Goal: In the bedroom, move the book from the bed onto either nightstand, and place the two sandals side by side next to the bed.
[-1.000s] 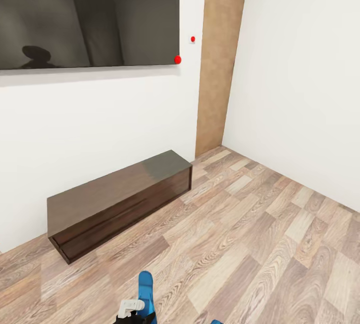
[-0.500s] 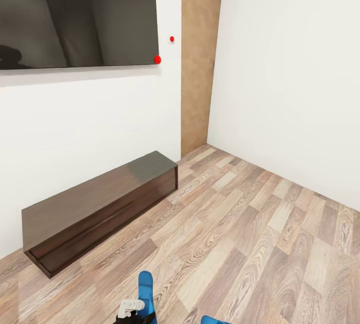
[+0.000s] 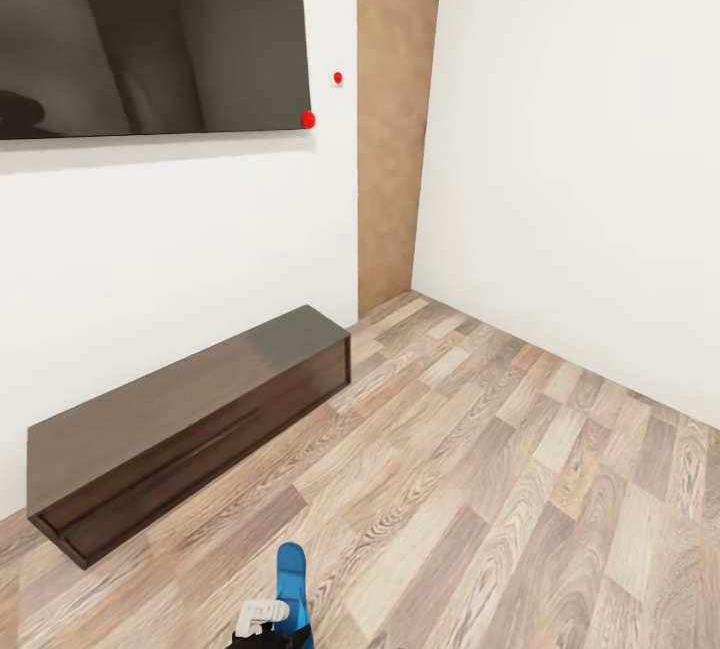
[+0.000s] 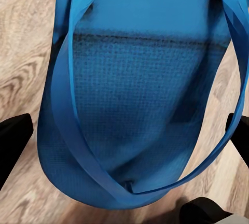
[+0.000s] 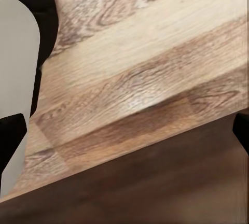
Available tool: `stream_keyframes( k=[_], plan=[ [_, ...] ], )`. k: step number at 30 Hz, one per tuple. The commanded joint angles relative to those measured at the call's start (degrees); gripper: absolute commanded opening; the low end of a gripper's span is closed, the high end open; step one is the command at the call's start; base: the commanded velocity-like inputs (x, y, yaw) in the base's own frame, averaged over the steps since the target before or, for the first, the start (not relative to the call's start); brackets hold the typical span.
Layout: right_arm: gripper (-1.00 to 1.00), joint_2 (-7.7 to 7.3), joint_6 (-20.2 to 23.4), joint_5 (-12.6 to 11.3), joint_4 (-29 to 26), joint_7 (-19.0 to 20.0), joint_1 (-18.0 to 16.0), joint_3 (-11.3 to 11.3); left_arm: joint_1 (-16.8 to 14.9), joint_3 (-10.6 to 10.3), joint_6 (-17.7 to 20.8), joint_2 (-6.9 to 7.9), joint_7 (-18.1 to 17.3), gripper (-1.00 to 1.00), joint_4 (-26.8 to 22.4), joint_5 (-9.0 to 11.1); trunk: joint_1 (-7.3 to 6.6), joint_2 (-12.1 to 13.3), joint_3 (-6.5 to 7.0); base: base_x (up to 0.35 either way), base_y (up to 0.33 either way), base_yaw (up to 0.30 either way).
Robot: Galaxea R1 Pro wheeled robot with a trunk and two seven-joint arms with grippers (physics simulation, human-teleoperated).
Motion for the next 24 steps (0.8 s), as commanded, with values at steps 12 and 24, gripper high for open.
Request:
stream_keyframes(
  k=[12, 24],
  plan=[
    [1.00, 0.05, 0.3, 0.4, -0.3, 0.5, 0.1, -0.5, 0.0, -0.5, -0.3, -0.03, 0.0, -1.00, 0.0, 0.4, 0.00, 0.0, -0.04, 0.037, -0.159, 0.000],
    [1.00, 0.07, 0.3, 0.4, -0.3, 0.4, 0.1, -0.4, 0.0, -0.5, -0.3, -0.02, 0.0, -1.00, 0.0, 0.4, 0.00, 0.0, -0.04, 0.005, -0.015, 0.000]
  ],
)
